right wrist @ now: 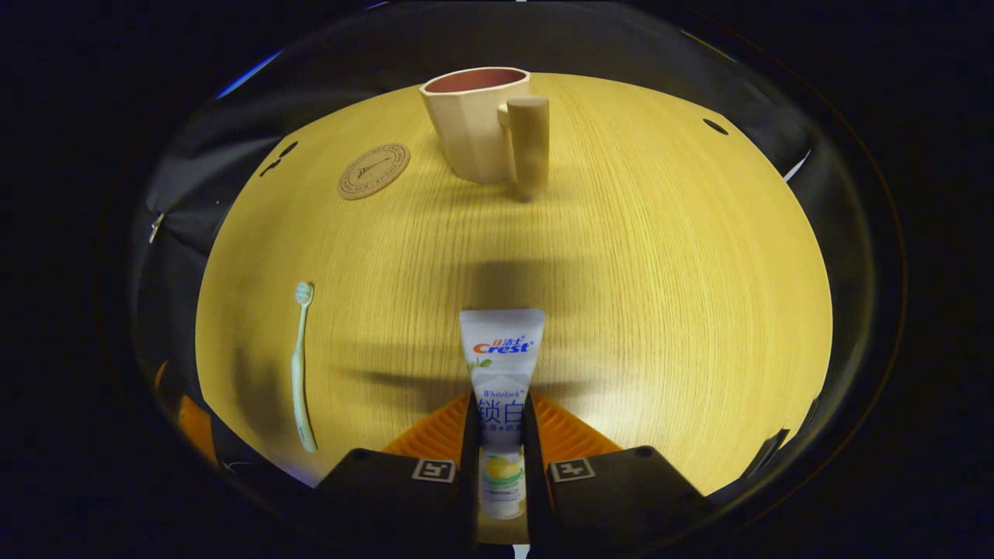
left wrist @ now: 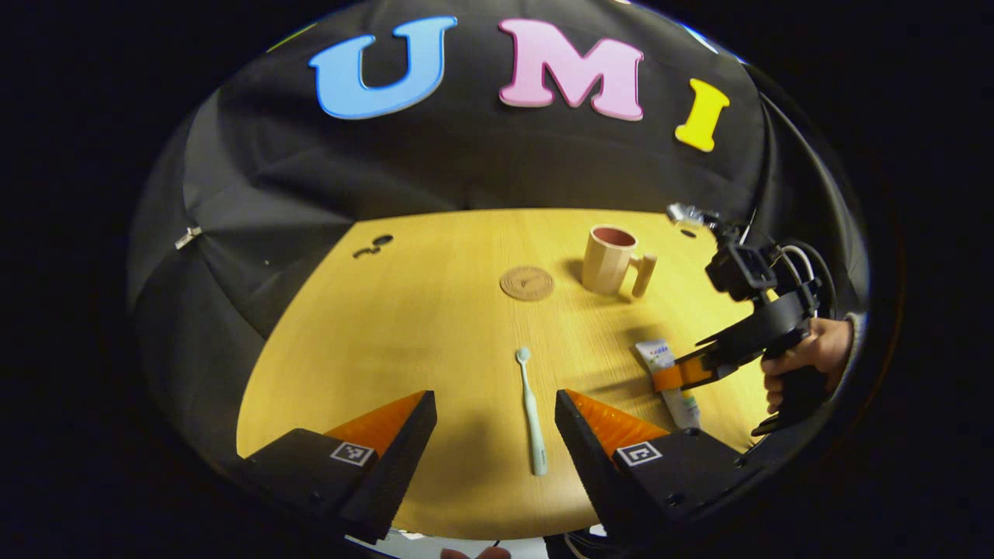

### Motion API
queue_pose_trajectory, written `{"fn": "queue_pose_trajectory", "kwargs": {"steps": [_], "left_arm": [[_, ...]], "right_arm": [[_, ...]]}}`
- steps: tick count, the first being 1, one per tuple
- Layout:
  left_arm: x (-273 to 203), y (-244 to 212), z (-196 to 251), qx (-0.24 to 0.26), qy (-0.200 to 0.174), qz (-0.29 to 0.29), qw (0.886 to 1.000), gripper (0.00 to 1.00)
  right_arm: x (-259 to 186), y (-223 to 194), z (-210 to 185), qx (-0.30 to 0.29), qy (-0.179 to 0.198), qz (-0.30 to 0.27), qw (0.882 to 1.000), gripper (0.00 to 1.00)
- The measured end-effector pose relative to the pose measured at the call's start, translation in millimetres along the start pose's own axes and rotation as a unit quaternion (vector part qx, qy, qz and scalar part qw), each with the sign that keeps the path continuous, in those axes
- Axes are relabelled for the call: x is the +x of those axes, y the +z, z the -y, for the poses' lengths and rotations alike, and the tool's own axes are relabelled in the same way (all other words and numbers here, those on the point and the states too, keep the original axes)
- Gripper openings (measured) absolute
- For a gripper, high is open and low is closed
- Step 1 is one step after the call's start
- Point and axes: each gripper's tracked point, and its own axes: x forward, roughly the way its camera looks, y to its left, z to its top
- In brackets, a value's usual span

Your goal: Put the toothbrush and toothpaste on the desktop into the cup, then pick up the cup and place it on the coaster on the desktop.

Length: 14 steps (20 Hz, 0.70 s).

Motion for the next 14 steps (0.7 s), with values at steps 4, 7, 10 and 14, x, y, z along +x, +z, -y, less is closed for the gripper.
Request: {"fn": "queue_pose_trajectory", "kwargs": {"steps": [4, 7, 10, 14], "left_arm": [[42.5, -20.5, 11.7, -0.045, -0.009, -0.082, 0.996, 0.98], [62.1, -32.0, 13.9, -0.059, 0.003, -0.126, 0.99, 0.98], [77.9, -38.5, 13.6, -0.054, 0.015, -0.157, 0.986, 0.96], [91.1, -48.8, 13.8, -0.037, 0.023, -0.193, 0.98, 0.96]], "right_arm": [[-3.7, 2.2, 3.4, 0.007, 0.036, 0.022, 0.999, 0.25], [-13.8, 9.8, 3.1, 0.008, 0.072, 0.05, 0.996, 0.2], [-30.1, 17.9, 11.0, 0.015, 0.095, 0.075, 0.993, 0.2], [-42.7, 28.6, 21.8, 0.025, 0.109, 0.094, 0.989, 0.2]]}}
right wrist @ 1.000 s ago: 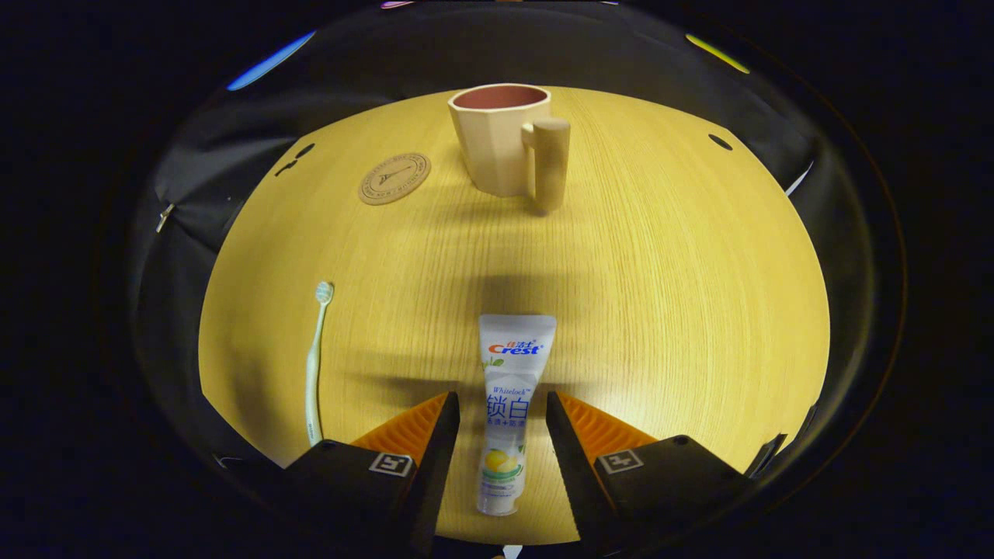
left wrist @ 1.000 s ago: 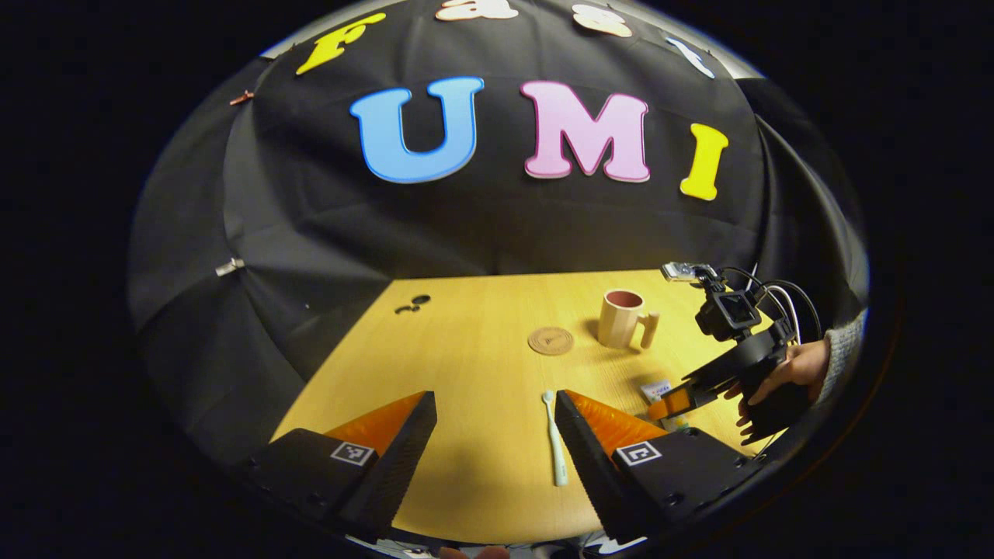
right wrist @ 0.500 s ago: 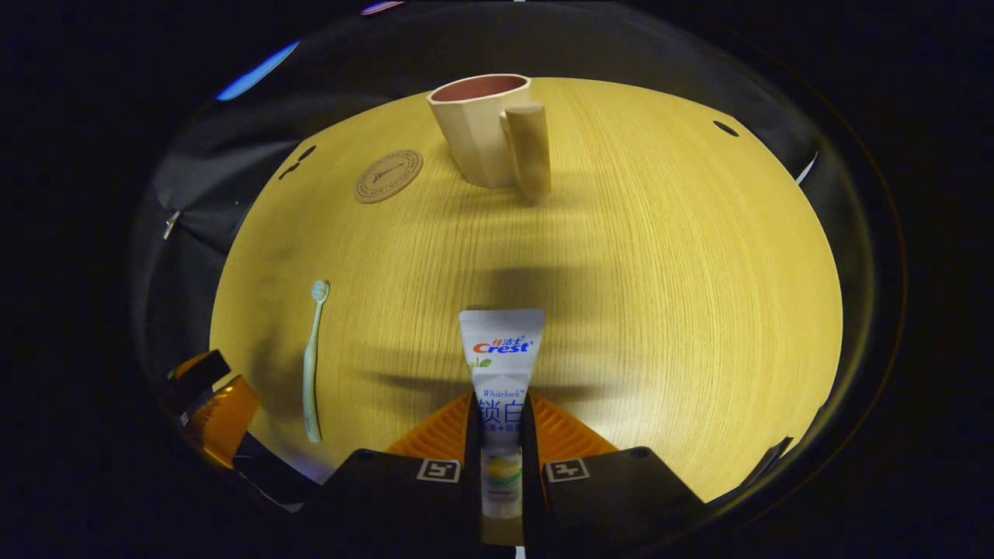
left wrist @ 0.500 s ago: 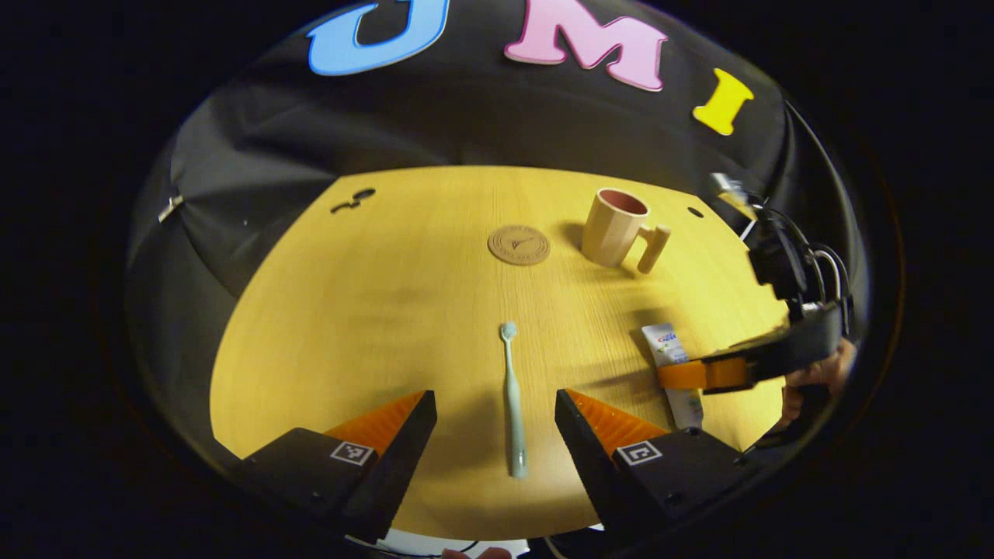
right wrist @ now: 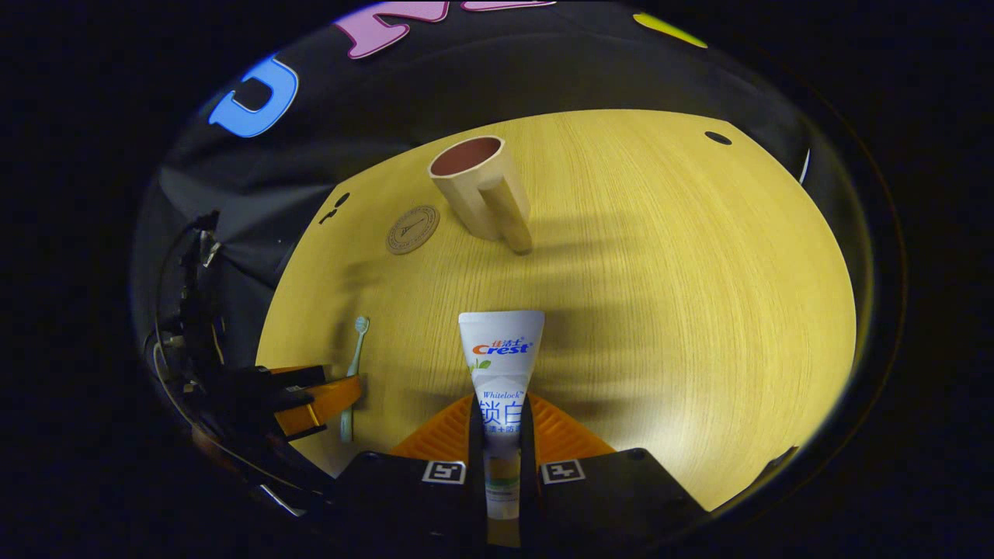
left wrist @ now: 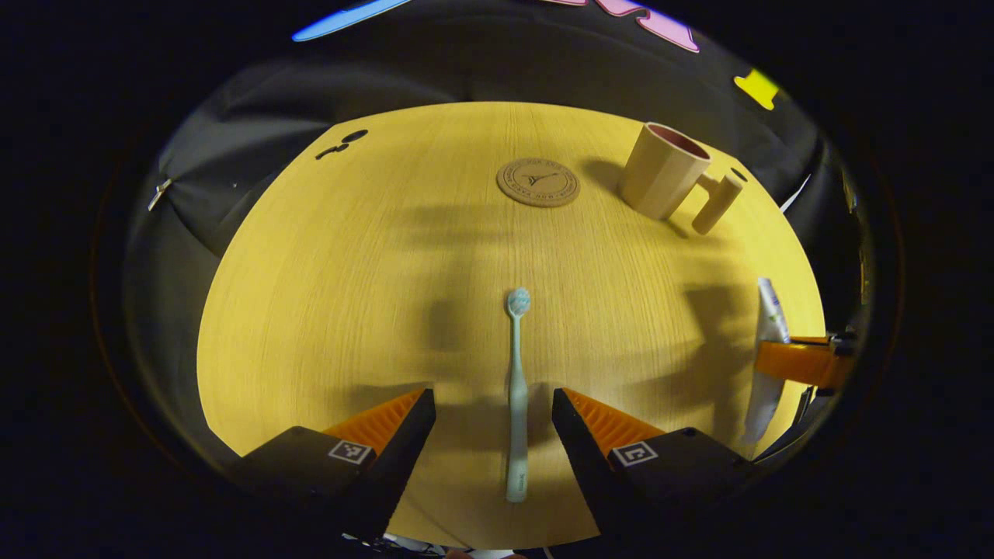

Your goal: Put the toothbrush and toothpaste on the desktop into the cup, then pick up the cup and place it on the coaster on the desktop.

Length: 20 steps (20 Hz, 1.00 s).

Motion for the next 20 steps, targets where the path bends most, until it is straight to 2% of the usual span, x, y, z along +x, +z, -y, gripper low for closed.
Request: {"fn": "queue_pose_trajectory", "kwargs": {"steps": [5, 8, 9, 10, 11, 12, 15, 18, 20], "left_arm": [[5.8, -0.8, -0.2, -0.005, 0.004, -0.018, 1.0, 0.93], [7.1, 1.3, 2.8, -0.011, 0.008, -0.032, 0.999, 0.52], [7.6, -0.7, 5.8, -0.007, 0.006, -0.037, 0.999, 0.51], [7.7, 0.6, 7.7, 0.001, 0.003, -0.036, 0.999, 0.38], [7.6, 1.7, 11.0, 0.008, 0.0, -0.035, 0.999, 0.33], [7.2, 3.3, 11.9, 0.014, -0.001, -0.029, 0.999, 0.2], [6.2, 5.3, 13.2, 0.02, -0.009, -0.004, 1.0, 0.06], [-1.5, 11.3, 20.4, -0.002, -0.048, 0.023, 0.999, 0.07], [-19.5, 29.4, 25.7, -0.005, -0.07, 0.072, 0.995, 0.06]], "right_arm": [[-9.5, 14.4, 2.9, 0.005, 0.013, 0.015, 1.0, 0.2], [-13.7, 18.3, 1.9, 0.008, 0.021, 0.021, 1.0, 0.2], [-14.1, 18.0, 1.6, 0.007, 0.023, 0.02, 1.0, 0.2], [-14.3, 18.9, 2.4, 0.005, 0.023, 0.019, 1.0, 0.2], [-13.9, 18.8, 2.2, 0.004, 0.023, 0.019, 1.0, 0.2], [-14.8, 20.6, 2.2, 0.005, 0.024, 0.022, 0.999, 0.2], [-19.4, 26.1, 2.5, 0.012, 0.024, 0.036, 0.999, 0.2], [-29.1, 37.5, 1.5, 0.011, 0.03, 0.059, 0.998, 0.2], [-41.2, 55.1, -3.1, 0.006, 0.044, 0.093, 0.995, 0.2]]}}
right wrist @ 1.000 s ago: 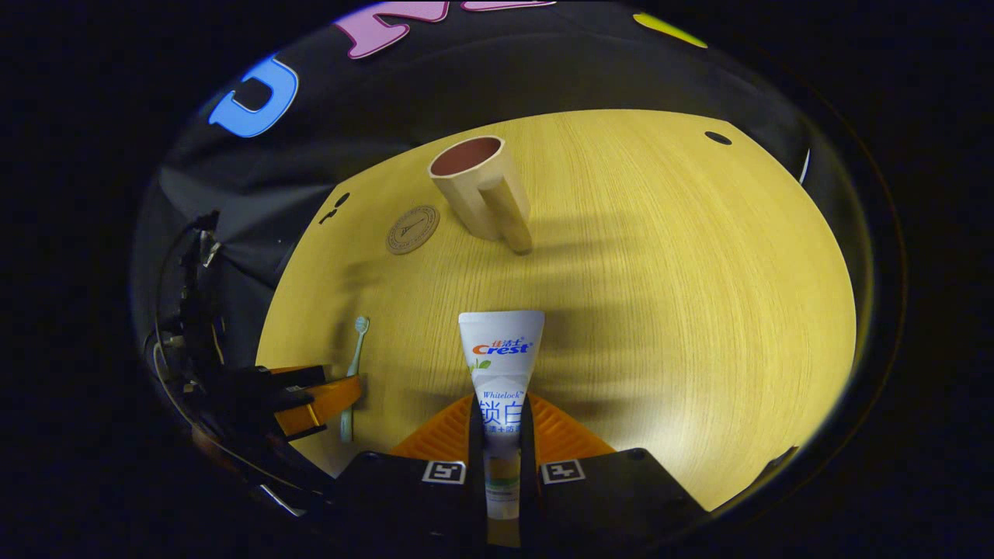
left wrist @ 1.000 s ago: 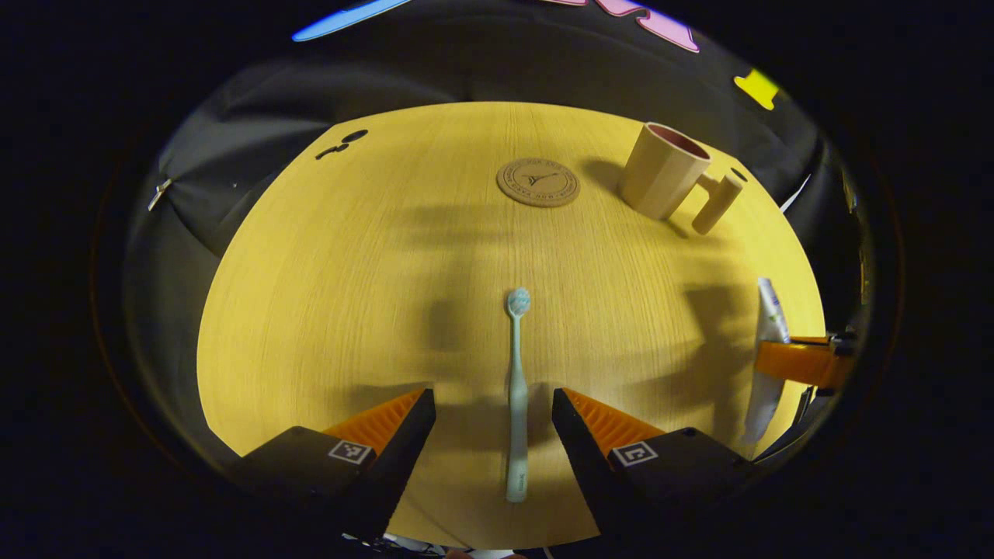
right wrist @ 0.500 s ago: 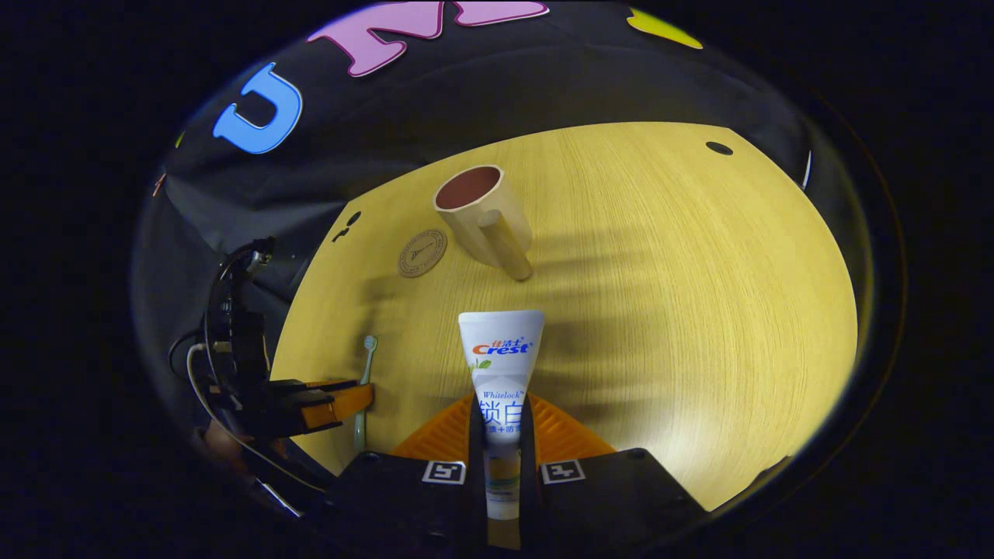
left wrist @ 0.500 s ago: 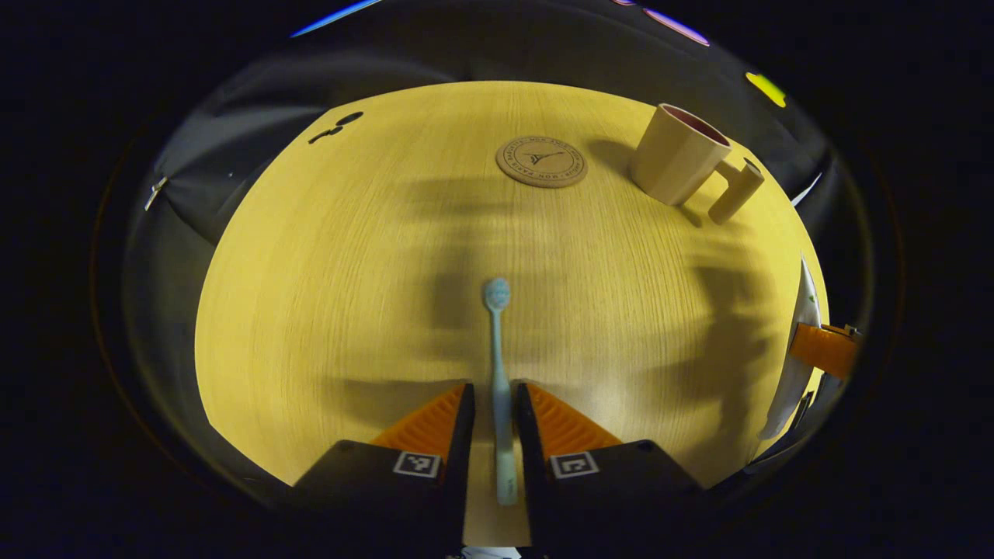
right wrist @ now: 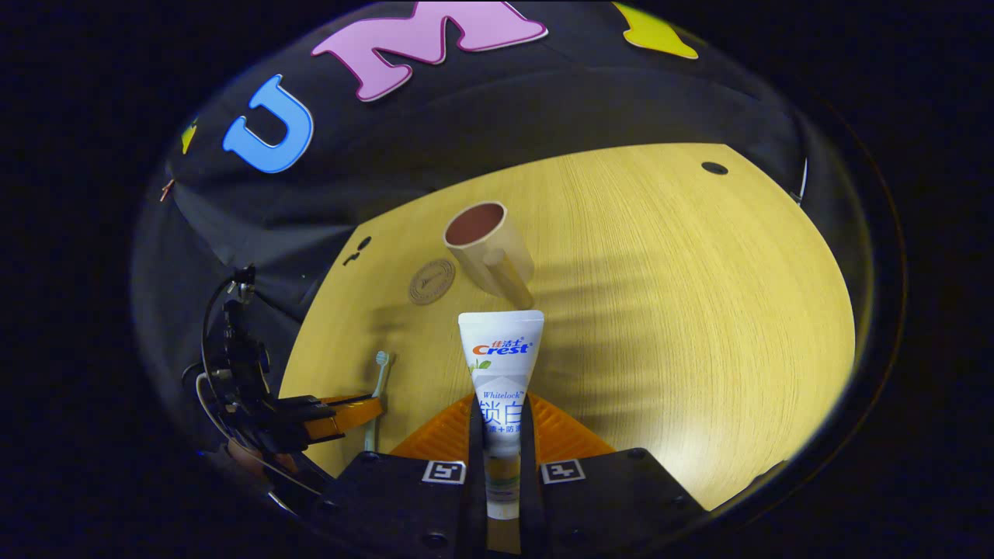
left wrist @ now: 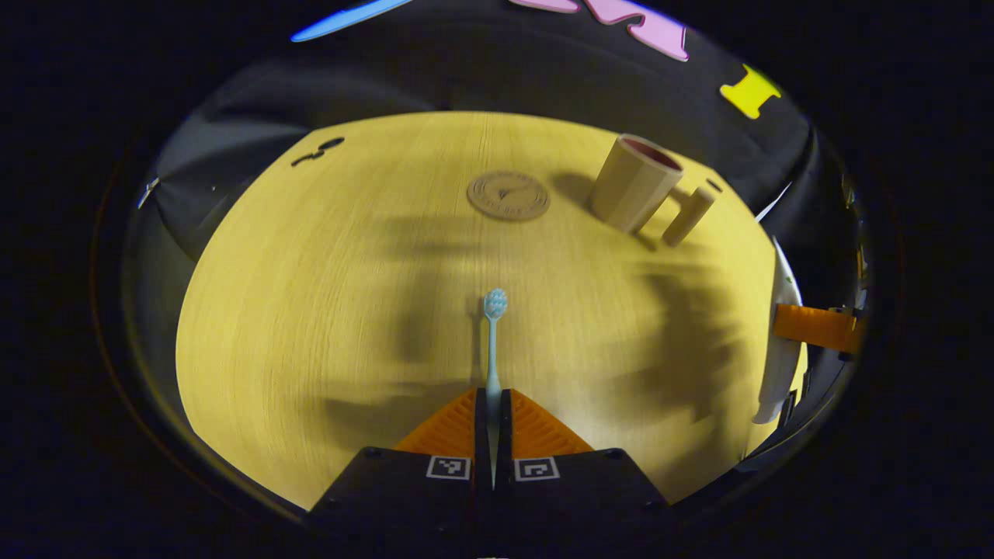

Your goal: Put the toothbrush and toothpaste on the desktop into the cup, then pick up the cup and place it on the coaster on the desktop.

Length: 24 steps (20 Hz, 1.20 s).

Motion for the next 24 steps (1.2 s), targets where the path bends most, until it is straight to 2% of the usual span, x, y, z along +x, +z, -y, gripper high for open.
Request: {"fn": "queue_pose_trajectory", "kwargs": {"steps": [1, 3, 6, 9, 12, 14, 17, 20, 24], "left_arm": [[-8.4, 9.3, 8.9, -0.003, -0.013, 0.022, 1.0, 0.06], [-33.7, 39.5, 38.4, -0.01, -0.063, 0.09, 0.994, 0.06], [-69.2, 77.3, 68.9, -0.013, -0.107, 0.175, 0.979, 0.06], [-92.6, 97.7, 91.1, -0.021, -0.132, 0.225, 0.965, 0.06], [-111.3, 115.1, 97.6, -0.049, -0.14, 0.276, 0.95, 0.06], [-113.6, 119.7, 99.8, -0.057, -0.135, 0.291, 0.946, 0.06], [-112.0, 124.5, 105.3, -0.063, -0.126, 0.305, 0.942, 0.06], [-110.5, 130.1, 108.2, -0.075, -0.124, 0.314, 0.938, 0.06], [-107.2, 136.8, 105.6, -0.087, -0.114, 0.325, 0.935, 0.06]], "right_arm": [[-6.4, 12.9, -6.7, -0.003, 0.01, 0.019, 1.0, 0.2], [-21.3, 51.2, -24.3, -0.004, 0.042, 0.07, 0.997, 0.2], [-35.4, 125.4, -52.0, -0.021, 0.101, 0.158, 0.982, 0.2], [-16.9, 185.1, -68.1, -0.054, 0.135, 0.22, 0.965, 0.2], [20.0, 221.7, -81.9, -0.078, 0.148, 0.249, 0.954, 0.2], [51.5, 228.9, -83.3, -0.084, 0.149, 0.254, 0.952, 0.2], [99.0, 220.4, -70.5, -0.109, 0.125, 0.245, 0.955, 0.2], [125.8, 212.0, -59.0, -0.131, 0.113, 0.234, 0.957, 0.2], [153.1, 202.3, -38.3, -0.144, 0.079, 0.222, 0.961, 0.2]]}}
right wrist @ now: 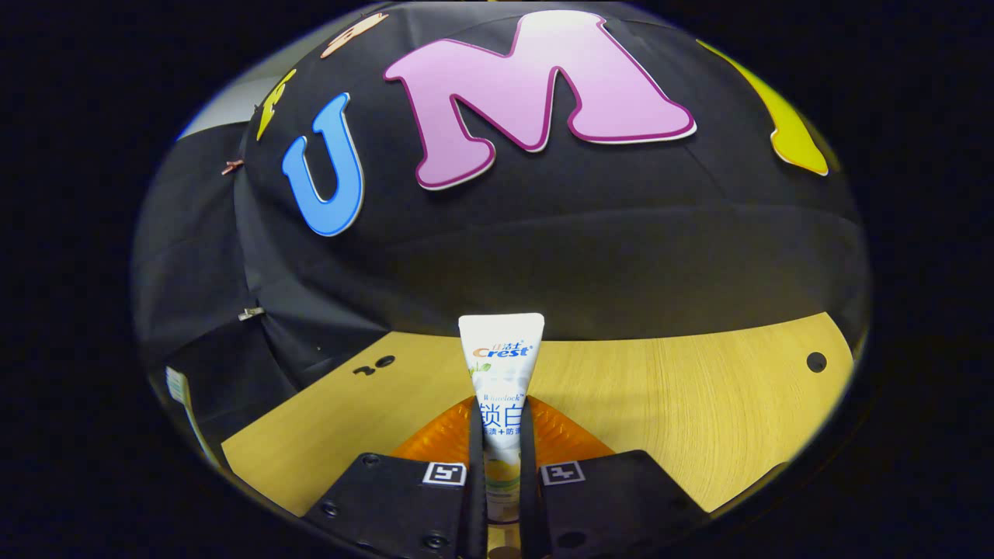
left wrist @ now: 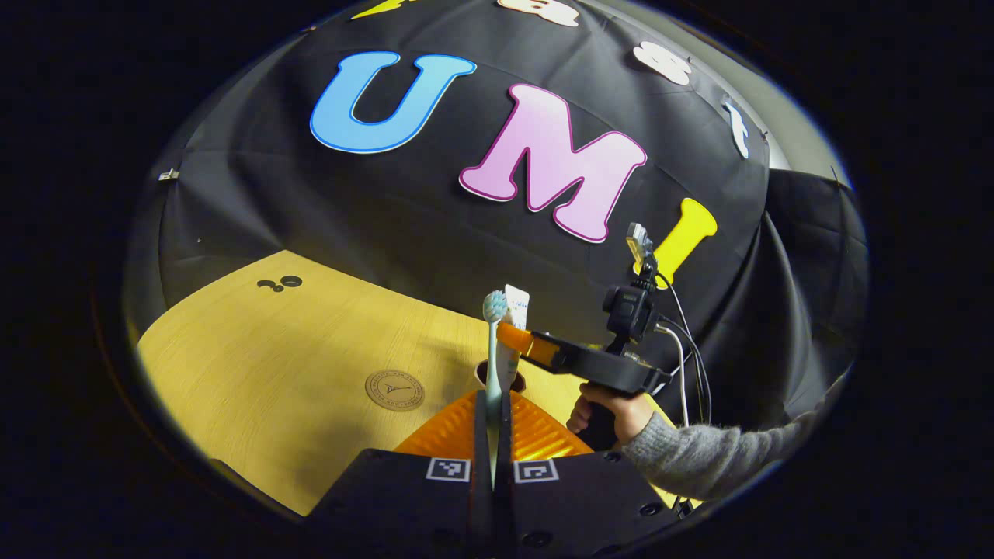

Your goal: Put the toothbrush and toothpaste on the desktop into the cup, then pick up the cup and place it on the coaster on the desktop.

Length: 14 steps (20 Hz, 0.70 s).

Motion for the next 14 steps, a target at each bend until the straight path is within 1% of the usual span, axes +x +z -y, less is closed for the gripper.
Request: {"fn": "queue_pose_trajectory", "kwargs": {"steps": [1, 2, 4, 6, 7, 8, 9, 10, 11, 13, 14], "left_arm": [[2.8, 1.0, 0.2, -0.004, 0.003, 0.004, 1.0, 0.06], [5.8, 2.6, -1.1, -0.007, 0.006, 0.008, 1.0, 0.06], [13.4, 2.7, -5.5, -0.011, 0.011, 0.012, 1.0, 0.06], [19.3, 6.1, -3.9, -0.018, 0.013, 0.018, 1.0, 0.06], [23.1, 7.0, -4.7, -0.021, 0.015, 0.02, 0.999, 0.06], [27.5, 8.1, -5.8, -0.023, 0.016, 0.022, 0.999, 0.06], [31.8, 8.8, -6.5, -0.023, 0.019, 0.026, 0.999, 0.06], [36.3, 12.5, -6.8, -0.024, 0.02, 0.032, 0.999, 0.06], [42.6, 16.7, -5.8, -0.028, 0.021, 0.041, 0.999, 0.06], [55.8, 25.3, -4.0, -0.038, 0.022, 0.061, 0.997, 0.06], [62.0, 29.1, -3.2, -0.041, 0.024, 0.068, 0.997, 0.06]], "right_arm": [[1.9, -6.4, 3.2, 0.0, -0.005, -0.004, 1.0, 0.14], [1.8, -12.6, 5.7, 0.0, -0.008, -0.009, 1.0, 0.2], [-1.5, -17.4, 3.3, 0.003, -0.007, -0.007, 1.0, 0.21], [-2.8, -22.8, 1.2, -0.01, -0.008, -0.011, 1.0, 0.25], [-5.1, -28.6, -0.8, -0.013, -0.005, -0.019, 1.0, 0.2], [-6.6, -37.1, -1.6, -0.014, -0.006, -0.035, 0.999, 0.3], [-5.6, -34.6, -3.9, -0.019, -0.006, -0.028, 0.999, 0.28], [-5.4, -30.8, -3.7, -0.016, -0.006, -0.037, 0.999, 0.4], [-10.0, -32.7, -7.8, -0.003, 0.0, -0.039, 0.999, 0.4], [-15.6, -23.9, -8.3, 0.028, 0.004, -0.036, 0.999, 0.44], [-22.3, -17.0, -3.9, 0.041, 0.003, -0.031, 0.999, 0.52]]}}
